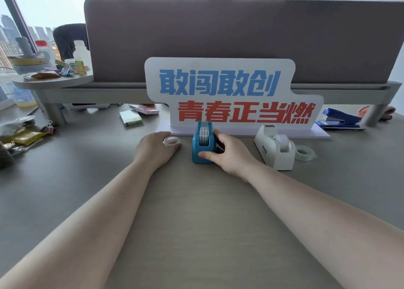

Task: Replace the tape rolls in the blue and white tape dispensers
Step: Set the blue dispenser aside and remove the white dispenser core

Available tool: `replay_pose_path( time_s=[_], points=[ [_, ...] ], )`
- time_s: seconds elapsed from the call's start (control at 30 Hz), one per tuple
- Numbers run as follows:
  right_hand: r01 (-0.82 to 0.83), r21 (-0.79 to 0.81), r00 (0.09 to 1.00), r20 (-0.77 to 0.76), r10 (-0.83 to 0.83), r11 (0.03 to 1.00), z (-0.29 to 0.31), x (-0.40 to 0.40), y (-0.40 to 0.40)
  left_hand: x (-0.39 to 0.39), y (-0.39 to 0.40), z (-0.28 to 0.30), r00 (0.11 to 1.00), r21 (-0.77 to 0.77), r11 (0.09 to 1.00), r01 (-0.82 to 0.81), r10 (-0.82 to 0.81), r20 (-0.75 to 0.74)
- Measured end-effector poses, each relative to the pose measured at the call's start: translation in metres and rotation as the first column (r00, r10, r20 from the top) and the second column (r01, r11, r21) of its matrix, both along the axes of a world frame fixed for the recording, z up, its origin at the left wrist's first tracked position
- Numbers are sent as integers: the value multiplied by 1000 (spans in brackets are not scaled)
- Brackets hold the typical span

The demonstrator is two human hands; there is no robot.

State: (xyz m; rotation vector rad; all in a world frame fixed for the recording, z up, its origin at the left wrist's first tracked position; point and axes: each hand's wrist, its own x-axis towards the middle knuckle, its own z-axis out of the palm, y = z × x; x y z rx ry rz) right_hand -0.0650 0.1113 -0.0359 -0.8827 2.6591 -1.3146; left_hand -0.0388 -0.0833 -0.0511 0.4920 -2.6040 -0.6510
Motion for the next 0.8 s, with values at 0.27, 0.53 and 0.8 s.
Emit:
replay_pose_path(
  time_s=[0.27, 0.53, 0.8],
  points=[
    [31, -113, 999, 38, -27, 993, 1, 23, 33, 20, 17, 12, 998, 59, 998, -10, 13, -56],
    [195, -256, 976, -44, -213, 947, 16, 26, 124, 38, 30, 13, 993, 75, 996, -49, 57, -107],
    [332, -196, 926, -119, -359, 923, 12, 18, 176, 40, 82, 32, 969, -44, 999, 9, -20, -248]
  ],
)
